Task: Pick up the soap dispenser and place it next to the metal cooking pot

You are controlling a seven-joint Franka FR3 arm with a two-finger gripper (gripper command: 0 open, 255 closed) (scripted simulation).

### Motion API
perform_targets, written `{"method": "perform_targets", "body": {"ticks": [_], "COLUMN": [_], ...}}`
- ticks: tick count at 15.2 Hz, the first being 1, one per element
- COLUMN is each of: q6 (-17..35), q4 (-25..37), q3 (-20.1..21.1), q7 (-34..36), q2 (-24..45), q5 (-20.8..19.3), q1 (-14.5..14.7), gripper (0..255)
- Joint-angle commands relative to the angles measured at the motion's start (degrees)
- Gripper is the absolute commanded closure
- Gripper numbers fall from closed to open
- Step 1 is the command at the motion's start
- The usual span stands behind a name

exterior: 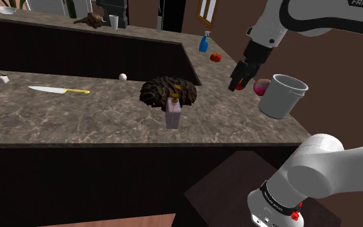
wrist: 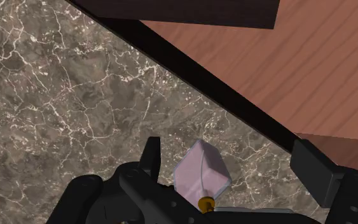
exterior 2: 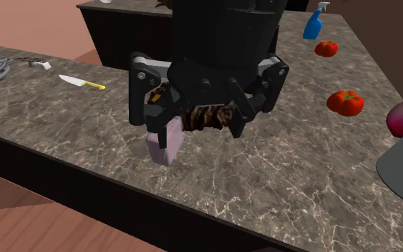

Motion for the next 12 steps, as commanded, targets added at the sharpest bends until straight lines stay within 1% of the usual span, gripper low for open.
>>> {"method": "perform_targets", "body": {"ticks": [1,7,12], "q6": [0.00,14.10,25.49], "q4": [0.00,-4.55,-5.07], "q3": [0.00,7.34,13.47], "q7": [0.00,11.52,21.76], "q2": [0.00,6.05,14.44], "q5": [0.00,1.83,1.40], "q1": [0.00,-1.24,-3.19], "gripper": [0,0,0]}}
